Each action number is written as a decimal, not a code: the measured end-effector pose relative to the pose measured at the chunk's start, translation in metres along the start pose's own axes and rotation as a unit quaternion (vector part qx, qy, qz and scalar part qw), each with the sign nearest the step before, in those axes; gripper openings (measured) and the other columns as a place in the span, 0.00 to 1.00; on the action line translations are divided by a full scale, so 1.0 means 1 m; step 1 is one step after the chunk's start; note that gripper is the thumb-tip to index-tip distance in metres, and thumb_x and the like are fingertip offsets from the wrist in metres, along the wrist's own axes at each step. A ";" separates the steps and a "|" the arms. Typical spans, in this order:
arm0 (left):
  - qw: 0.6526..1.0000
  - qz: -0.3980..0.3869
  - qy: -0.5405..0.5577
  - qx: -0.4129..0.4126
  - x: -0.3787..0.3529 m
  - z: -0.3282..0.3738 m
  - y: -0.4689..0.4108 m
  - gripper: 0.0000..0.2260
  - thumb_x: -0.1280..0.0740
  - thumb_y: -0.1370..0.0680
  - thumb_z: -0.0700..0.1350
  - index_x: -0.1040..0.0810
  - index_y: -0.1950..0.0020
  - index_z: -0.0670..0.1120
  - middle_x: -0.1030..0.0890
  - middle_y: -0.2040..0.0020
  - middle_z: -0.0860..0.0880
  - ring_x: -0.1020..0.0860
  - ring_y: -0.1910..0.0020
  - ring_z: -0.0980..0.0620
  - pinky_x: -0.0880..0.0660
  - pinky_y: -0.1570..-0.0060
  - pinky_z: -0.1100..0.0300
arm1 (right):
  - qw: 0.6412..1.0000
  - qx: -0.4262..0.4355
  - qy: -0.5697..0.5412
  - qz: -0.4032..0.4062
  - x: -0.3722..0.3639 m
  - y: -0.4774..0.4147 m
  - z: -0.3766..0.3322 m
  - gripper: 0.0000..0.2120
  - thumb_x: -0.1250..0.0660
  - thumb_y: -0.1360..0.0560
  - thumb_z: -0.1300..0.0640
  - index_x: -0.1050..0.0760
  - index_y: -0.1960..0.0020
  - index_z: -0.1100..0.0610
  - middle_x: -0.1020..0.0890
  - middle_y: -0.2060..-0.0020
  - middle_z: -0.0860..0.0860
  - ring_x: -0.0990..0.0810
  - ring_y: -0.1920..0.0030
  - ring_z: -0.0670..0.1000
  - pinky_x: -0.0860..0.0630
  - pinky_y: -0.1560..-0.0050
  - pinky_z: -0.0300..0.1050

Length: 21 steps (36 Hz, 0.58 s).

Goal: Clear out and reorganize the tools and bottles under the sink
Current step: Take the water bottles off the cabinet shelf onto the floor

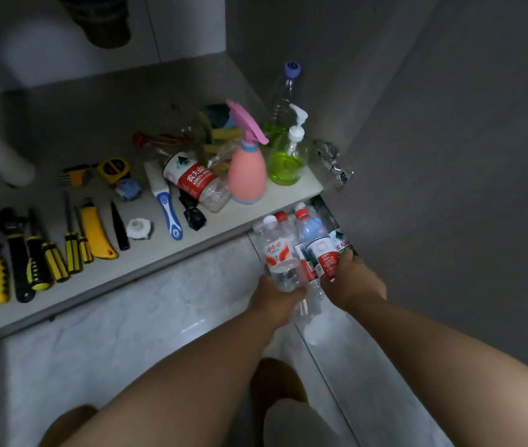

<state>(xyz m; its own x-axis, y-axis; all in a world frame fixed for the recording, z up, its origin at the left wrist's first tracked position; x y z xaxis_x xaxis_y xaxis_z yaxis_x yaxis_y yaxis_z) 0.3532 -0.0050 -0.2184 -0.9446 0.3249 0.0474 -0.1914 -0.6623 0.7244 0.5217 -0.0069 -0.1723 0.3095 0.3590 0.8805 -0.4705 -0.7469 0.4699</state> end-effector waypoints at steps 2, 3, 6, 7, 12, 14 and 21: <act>1.000 0.014 -0.017 -0.017 -0.004 0.005 -0.008 0.26 0.22 0.29 0.54 0.26 0.35 0.52 0.18 0.44 0.50 0.18 0.50 0.48 0.17 0.59 0.55 | 1.000 -0.006 0.004 0.016 -0.005 -0.003 0.000 0.30 0.34 0.23 0.45 0.41 0.28 0.57 0.27 0.33 0.58 0.23 0.37 0.62 0.24 0.42 0.57; 0.999 0.021 -0.022 -0.025 -0.006 0.006 -0.011 0.27 0.22 0.29 0.54 0.27 0.33 0.52 0.18 0.41 0.51 0.18 0.48 0.47 0.17 0.53 0.51 | 1.000 -0.008 0.005 0.021 -0.007 -0.004 0.000 0.29 0.34 0.23 0.46 0.41 0.29 0.57 0.27 0.33 0.58 0.23 0.37 0.62 0.24 0.43 0.57; 0.998 0.039 -0.027 -0.050 -0.010 0.013 -0.018 0.24 0.23 0.27 0.55 0.25 0.35 0.52 0.18 0.40 0.52 0.19 0.49 0.49 0.17 0.51 0.51 | 0.999 -0.010 -0.004 0.033 -0.011 -0.008 -0.001 0.29 0.34 0.22 0.50 0.42 0.28 0.58 0.29 0.32 0.58 0.25 0.35 0.62 0.24 0.42 0.58; 0.997 0.041 -0.025 -0.060 -0.011 0.016 -0.020 0.22 0.23 0.27 0.54 0.23 0.36 0.52 0.17 0.41 0.51 0.18 0.50 0.49 0.16 0.52 0.51 | 0.999 -0.011 -0.013 0.038 -0.013 -0.009 -0.001 0.29 0.34 0.22 0.51 0.42 0.27 0.58 0.30 0.32 0.59 0.26 0.34 0.62 0.25 0.41 0.58; 0.995 0.051 -0.039 -0.078 -0.010 0.021 -0.023 0.22 0.23 0.27 0.54 0.23 0.35 0.52 0.16 0.41 0.50 0.17 0.44 0.47 0.18 0.43 0.45 | 0.995 0.009 -0.063 0.071 -0.018 -0.007 -0.003 0.28 0.34 0.21 0.52 0.41 0.27 0.59 0.32 0.33 0.60 0.30 0.32 0.61 0.25 0.37 0.57; 0.996 0.043 -0.032 -0.076 -0.009 0.017 -0.024 0.24 0.23 0.25 0.51 0.25 0.32 0.51 0.18 0.37 0.49 0.19 0.40 0.47 0.20 0.40 0.44 | 0.994 0.022 -0.078 0.076 -0.019 -0.005 -0.004 0.28 0.33 0.21 0.50 0.41 0.27 0.58 0.32 0.33 0.60 0.29 0.33 0.60 0.25 0.36 0.57; 0.995 0.044 -0.051 -0.071 0.002 0.003 -0.026 0.25 0.25 0.24 0.44 0.27 0.29 0.49 0.20 0.35 0.46 0.20 0.39 0.46 0.22 0.37 0.47 | 0.993 0.042 -0.067 0.090 -0.016 0.001 -0.005 0.27 0.36 0.20 0.49 0.40 0.27 0.57 0.32 0.33 0.58 0.30 0.33 0.59 0.24 0.39 0.58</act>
<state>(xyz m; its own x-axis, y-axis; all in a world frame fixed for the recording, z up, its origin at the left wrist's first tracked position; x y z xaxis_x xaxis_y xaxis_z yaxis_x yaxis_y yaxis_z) 0.3572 0.0153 -0.2350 -0.9290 0.3231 0.1804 -0.1517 -0.7772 0.6108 0.5119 -0.0100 -0.1855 0.3359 0.1427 0.9310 -0.4588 -0.8385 0.2941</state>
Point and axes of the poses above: each hand's wrist, its own y-axis away from the middle knuckle, its own x-axis out of the back of the hand, z = x × y, the point moved 6 cm from there along -y, towards the middle knuckle
